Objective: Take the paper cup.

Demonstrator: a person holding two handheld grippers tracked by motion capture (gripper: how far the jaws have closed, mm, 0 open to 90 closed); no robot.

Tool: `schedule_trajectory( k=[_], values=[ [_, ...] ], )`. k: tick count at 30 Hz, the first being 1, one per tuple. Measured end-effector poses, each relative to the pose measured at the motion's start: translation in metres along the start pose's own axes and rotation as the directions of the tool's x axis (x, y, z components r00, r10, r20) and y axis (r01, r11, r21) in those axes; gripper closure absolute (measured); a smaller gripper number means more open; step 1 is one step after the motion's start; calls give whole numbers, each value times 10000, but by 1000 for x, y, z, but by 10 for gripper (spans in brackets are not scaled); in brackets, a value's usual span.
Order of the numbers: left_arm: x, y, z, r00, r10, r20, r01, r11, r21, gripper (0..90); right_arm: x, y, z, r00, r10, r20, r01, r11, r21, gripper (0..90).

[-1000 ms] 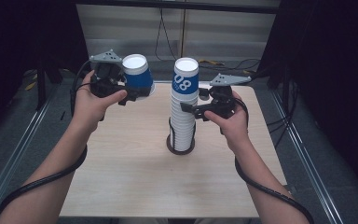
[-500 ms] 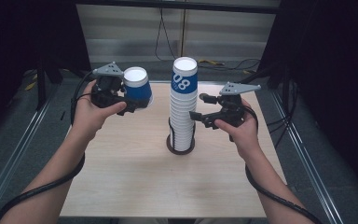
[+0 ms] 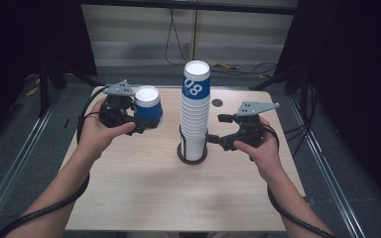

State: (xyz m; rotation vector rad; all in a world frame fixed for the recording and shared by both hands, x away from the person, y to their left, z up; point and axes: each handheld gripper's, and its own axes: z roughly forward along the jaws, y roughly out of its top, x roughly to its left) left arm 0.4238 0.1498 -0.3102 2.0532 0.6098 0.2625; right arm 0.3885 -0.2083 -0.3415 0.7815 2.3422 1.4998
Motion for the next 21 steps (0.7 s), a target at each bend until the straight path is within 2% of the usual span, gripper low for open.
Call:
schedule_trajectory(
  k=[6,12,21],
  values=[
    [-6,-10,5,9996,188,211,-193,9996,222,234,4,-10,-2,10000,-27,-91,27,10000,82,131],
    [-12,-18,11,9987,271,426,-285,9991,314,234,8,-20,-2,9997,-155,-165,162,9990,421,131],
    [-22,-30,22,9970,371,677,-417,9969,667,234,10,-32,-3,9998,-95,-202,104,9990,427,131]
  ],
)
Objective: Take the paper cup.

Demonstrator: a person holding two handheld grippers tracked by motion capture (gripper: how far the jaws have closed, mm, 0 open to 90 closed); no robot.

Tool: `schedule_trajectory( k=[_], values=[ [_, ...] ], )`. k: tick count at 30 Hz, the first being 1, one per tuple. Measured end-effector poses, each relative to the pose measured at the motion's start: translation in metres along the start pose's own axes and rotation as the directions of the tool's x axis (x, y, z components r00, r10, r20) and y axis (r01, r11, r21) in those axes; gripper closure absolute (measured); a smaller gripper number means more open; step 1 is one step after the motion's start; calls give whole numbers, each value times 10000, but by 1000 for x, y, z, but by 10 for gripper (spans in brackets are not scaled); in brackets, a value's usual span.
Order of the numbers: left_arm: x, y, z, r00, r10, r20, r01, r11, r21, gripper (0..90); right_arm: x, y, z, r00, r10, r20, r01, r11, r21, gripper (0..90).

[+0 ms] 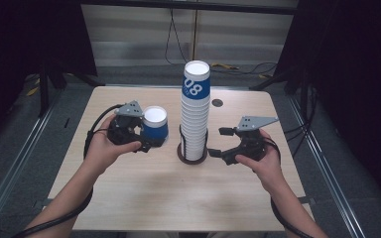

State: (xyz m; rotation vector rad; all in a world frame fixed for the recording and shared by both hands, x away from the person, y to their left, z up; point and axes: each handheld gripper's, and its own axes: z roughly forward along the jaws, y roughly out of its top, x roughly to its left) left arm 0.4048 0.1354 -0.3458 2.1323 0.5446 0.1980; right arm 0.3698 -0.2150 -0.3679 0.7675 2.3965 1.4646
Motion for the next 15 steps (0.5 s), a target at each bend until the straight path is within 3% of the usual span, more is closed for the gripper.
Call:
schedule_trajectory(
  k=[7,15],
  values=[
    [-6,-8,9,9997,137,208,-141,9997,207,234,1,-11,0,10000,56,-51,-56,9999,141,131],
    [-15,-15,21,9984,345,452,-374,9972,650,234,7,-21,3,9996,-236,-157,243,9987,438,131]
  ],
)
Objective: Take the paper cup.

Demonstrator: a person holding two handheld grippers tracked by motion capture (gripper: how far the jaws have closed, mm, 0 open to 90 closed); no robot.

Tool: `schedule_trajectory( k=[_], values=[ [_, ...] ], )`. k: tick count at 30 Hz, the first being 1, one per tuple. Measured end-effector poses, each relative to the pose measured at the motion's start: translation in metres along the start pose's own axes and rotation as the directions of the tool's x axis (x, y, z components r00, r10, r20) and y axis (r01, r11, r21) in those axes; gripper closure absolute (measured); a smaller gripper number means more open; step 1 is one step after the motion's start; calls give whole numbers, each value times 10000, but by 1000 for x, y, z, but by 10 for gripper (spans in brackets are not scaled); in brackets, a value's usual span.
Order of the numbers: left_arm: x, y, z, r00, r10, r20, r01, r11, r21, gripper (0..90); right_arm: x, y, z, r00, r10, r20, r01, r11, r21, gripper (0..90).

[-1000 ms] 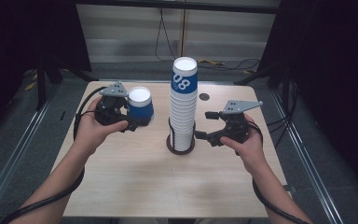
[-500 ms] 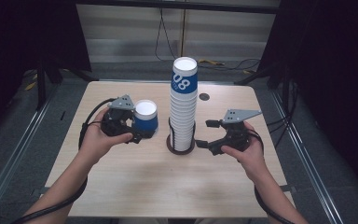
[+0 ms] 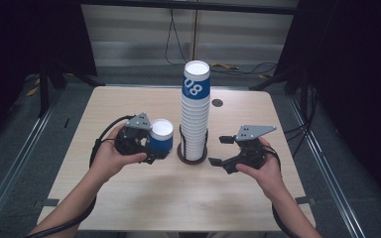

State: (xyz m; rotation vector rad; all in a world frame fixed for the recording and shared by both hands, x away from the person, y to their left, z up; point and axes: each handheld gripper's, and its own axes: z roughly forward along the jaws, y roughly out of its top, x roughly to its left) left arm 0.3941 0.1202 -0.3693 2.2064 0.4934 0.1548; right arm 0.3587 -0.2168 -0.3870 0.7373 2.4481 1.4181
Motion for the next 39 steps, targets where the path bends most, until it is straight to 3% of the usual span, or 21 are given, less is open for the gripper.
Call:
schedule_trajectory(
  k=[9,10,16,19,22,25,27,28,30,32,39],
  values=[
    [-8,-8,18,9991,326,286,-344,9971,672,237,5,-9,6,9997,-187,-182,194,9991,372,132],
    [-10,-9,20,9995,223,241,-236,9981,571,236,5,-10,7,9996,-226,-169,233,9989,405,132],
    [-14,-11,27,9983,444,390,-477,9948,895,237,7,-14,9,9992,-286,-283,300,9983,503,132],
    [-17,-13,32,9985,331,434,-370,9952,911,237,8,-16,11,9986,-262,-464,287,9982,534,132],
    [-19,-15,37,9974,492,534,-550,9921,1124,236,11,-18,15,9978,-396,-523,434,9963,739,132],
    [-23,-16,42,9976,378,586,-445,9922,1169,237,14,-20,18,9968,-474,-644,523,9957,769,132],
    [-24,-15,45,9958,602,688,-689,9889,1319,236,15,-21,20,9965,-513,-655,567,9949,835,132],
    [-25,-15,47,9959,498,753,-589,9905,1241,236,16,-21,21,9962,-552,-675,607,9948,813,133],
    [-26,-14,48,9937,702,870,-829,9849,1518,236,16,-21,21,9958,-486,-770,544,9957,750,135],
    [-29,-13,53,9947,544,874,-669,9869,1469,236,17,-21,21,9955,-559,-771,619,9950,779,135],
    [-32,-10,61,9902,824,1123,-1041,9736,2032,236,19,-23,23,9935,-731,-869,812,9924,930,138]
  ],
)
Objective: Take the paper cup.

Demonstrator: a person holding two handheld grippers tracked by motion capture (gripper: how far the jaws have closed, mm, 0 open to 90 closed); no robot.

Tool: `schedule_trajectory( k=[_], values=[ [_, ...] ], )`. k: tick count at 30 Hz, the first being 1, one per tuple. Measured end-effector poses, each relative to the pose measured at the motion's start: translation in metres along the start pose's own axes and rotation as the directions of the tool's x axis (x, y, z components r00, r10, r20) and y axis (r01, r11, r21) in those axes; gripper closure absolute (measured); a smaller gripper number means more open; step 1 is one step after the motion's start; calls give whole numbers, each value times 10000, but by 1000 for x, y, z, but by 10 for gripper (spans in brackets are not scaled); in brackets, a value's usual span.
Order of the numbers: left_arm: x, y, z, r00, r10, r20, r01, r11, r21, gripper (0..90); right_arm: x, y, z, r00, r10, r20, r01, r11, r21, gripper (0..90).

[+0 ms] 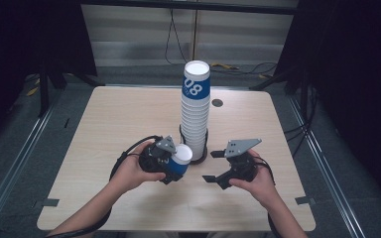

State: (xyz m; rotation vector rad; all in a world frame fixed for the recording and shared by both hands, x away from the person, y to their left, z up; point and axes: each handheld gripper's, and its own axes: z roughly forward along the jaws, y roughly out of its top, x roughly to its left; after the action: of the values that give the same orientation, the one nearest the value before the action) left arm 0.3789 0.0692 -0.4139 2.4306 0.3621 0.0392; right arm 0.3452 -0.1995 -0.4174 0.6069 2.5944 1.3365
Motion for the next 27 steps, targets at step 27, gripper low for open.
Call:
schedule_trajectory(
  k=[27],
  values=[
    [-10,22,16,9950,920,390,-981,9739,2046,236,2,-12,11,9996,-37,-288,47,9994,329,138]
  ],
)
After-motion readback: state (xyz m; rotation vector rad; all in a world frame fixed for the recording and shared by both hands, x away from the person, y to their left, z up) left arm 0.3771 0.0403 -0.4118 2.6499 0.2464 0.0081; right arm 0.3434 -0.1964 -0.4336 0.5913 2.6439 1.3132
